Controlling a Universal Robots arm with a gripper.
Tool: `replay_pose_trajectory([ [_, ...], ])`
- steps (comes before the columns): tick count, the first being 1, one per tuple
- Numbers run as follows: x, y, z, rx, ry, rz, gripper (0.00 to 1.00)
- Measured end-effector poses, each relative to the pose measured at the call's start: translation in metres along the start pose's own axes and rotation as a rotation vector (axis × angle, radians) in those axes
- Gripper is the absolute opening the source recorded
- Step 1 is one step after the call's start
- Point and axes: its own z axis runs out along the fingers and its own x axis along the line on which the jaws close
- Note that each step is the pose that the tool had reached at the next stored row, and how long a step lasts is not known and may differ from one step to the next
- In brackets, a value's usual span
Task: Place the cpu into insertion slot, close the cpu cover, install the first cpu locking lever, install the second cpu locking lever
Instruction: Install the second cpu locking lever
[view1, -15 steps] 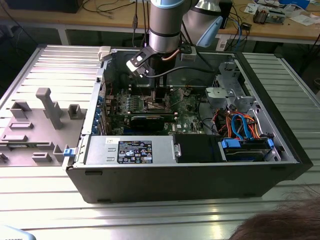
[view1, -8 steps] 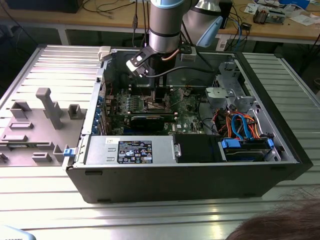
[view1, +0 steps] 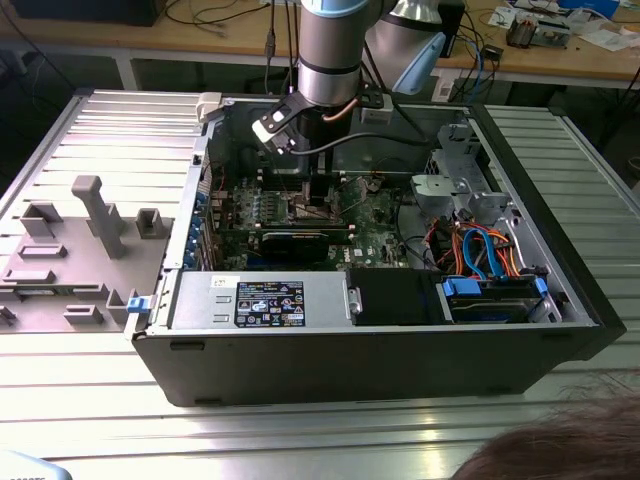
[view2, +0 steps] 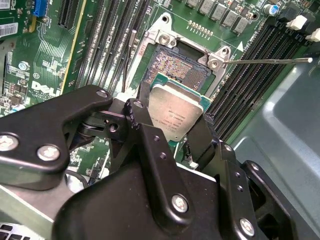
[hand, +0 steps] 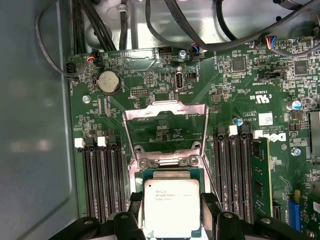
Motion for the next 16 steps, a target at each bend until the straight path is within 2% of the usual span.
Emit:
replay_pose_trajectory([
  [16,0.0000,0.0000,0.0002,-0.0003,-0.0014,0.024,0.55],
])
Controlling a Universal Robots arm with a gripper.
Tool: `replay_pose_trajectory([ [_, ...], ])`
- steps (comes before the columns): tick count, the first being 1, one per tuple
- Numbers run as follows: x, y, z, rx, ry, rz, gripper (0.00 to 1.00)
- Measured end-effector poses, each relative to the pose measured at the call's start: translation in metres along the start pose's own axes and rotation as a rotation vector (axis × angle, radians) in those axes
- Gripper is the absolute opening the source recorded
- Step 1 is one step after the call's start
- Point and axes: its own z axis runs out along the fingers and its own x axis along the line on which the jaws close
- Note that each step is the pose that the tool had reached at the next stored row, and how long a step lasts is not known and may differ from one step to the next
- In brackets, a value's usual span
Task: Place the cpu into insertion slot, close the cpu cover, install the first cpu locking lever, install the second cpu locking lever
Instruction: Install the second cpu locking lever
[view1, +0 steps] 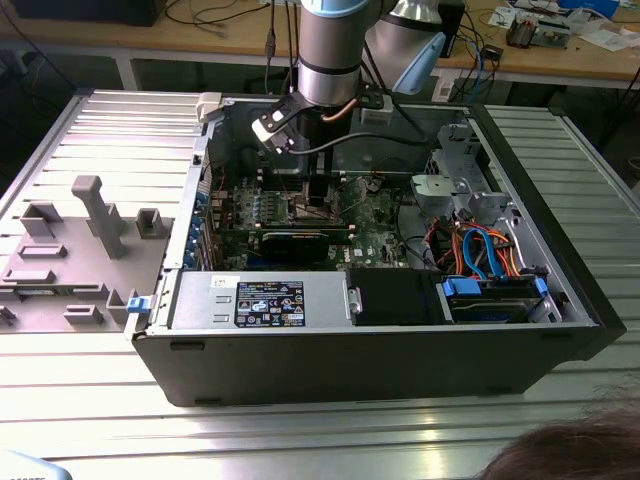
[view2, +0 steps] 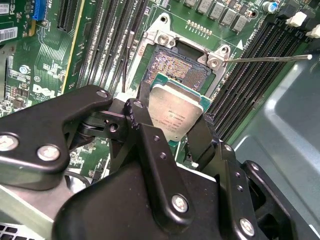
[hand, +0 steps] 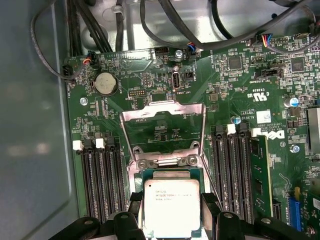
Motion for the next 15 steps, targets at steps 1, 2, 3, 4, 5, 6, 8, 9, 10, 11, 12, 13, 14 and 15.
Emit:
replay_pose_trajectory([
  [1,0.0000,0.0000,0.0000,0.0000,-0.0001,0.002,0.55],
  [2,0.0000,0.0000,0.0000,0.0000,-0.0002,0.003,0.55],
  [3,0.0000,0.0000,0.0000,0.0000,-0.0003,0.004,0.55],
  [4,0.0000,0.0000,0.0001,0.0000,-0.0003,0.006,0.55],
  [5,0.0000,0.0000,0.0001,-0.0001,-0.0004,0.007,0.55],
  [6,0.0000,0.0000,0.0001,-0.0001,-0.0004,0.008,0.55],
  [8,0.0000,0.0000,0.0001,-0.0001,-0.0005,0.010,0.55],
  [9,0.0000,0.0000,0.0001,-0.0001,-0.0006,0.012,0.55],
  [10,0.0000,0.0000,0.0001,-0.0001,-0.0007,0.013,0.55],
  [11,0.0000,0.0000,0.0001,-0.0002,-0.0007,0.014,0.55],
  [12,0.0000,0.0000,0.0001,-0.0002,-0.0007,0.016,0.55],
  [13,0.0000,0.0000,0.0002,-0.0002,-0.0008,0.017,0.55],
  [14,0.0000,0.0000,0.0002,-0.0002,-0.0008,0.019,0.55],
  [15,0.0000,0.0000,0.0002,-0.0002,-0.0009,0.020,0.55],
])
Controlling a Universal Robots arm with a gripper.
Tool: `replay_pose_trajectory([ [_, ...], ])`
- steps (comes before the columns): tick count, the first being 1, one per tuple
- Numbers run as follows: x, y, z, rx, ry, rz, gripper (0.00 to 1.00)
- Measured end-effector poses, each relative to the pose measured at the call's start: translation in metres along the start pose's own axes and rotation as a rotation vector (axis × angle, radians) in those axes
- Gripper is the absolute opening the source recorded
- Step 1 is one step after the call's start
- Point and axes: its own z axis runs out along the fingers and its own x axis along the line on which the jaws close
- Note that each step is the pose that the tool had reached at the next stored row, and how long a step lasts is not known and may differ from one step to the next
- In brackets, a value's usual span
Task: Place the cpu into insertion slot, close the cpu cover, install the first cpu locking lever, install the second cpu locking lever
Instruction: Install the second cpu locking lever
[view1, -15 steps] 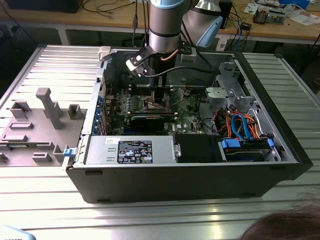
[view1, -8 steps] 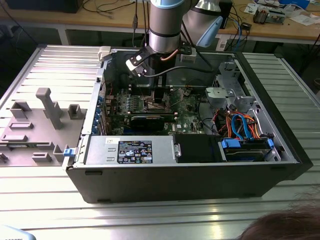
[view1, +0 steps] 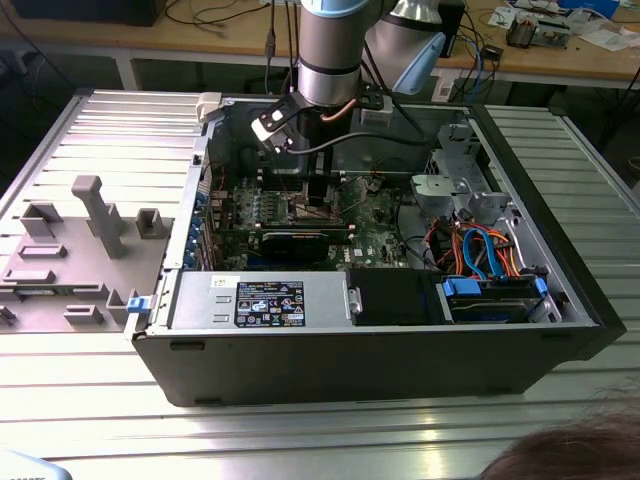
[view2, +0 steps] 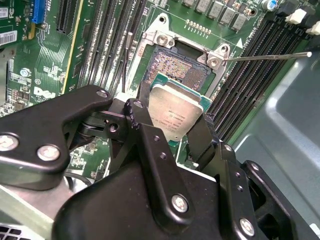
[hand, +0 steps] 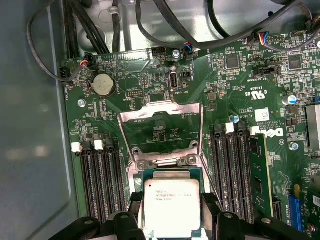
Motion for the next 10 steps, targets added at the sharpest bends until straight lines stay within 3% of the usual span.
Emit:
replay_pose_trajectory([
  [10,0.0000,0.0000,0.0002,-0.0002,-0.0004,0.014,0.55],
])
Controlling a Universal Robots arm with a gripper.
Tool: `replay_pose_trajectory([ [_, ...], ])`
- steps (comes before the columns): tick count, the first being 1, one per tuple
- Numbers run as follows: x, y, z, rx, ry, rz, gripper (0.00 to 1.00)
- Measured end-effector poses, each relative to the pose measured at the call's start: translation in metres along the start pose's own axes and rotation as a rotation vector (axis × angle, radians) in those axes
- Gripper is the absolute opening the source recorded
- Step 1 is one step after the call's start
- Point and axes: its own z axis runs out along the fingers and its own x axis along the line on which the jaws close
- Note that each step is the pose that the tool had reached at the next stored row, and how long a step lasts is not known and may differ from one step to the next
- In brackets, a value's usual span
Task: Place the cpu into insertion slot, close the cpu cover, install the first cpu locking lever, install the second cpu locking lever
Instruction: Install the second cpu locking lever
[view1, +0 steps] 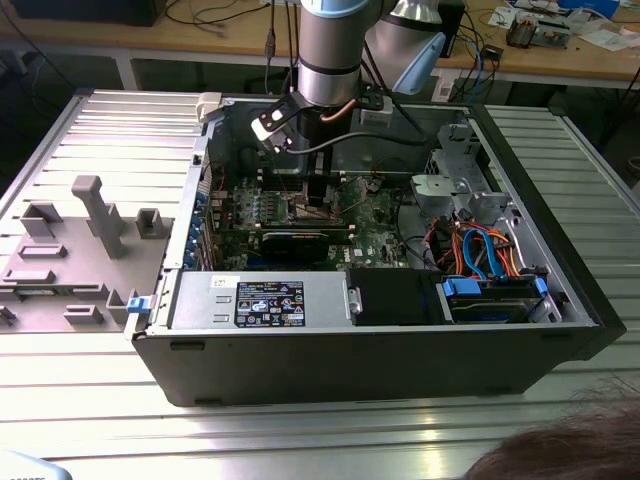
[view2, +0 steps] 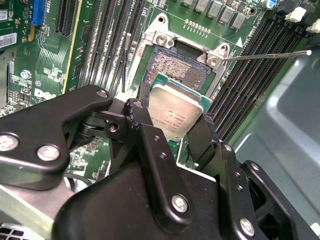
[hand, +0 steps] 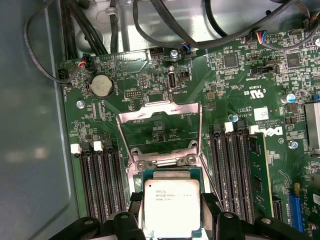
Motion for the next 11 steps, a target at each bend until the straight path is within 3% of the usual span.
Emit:
replay_pose_trajectory([
  [11,0.0000,0.0000,0.0001,-0.0002,-0.0004,0.013,0.55],
])
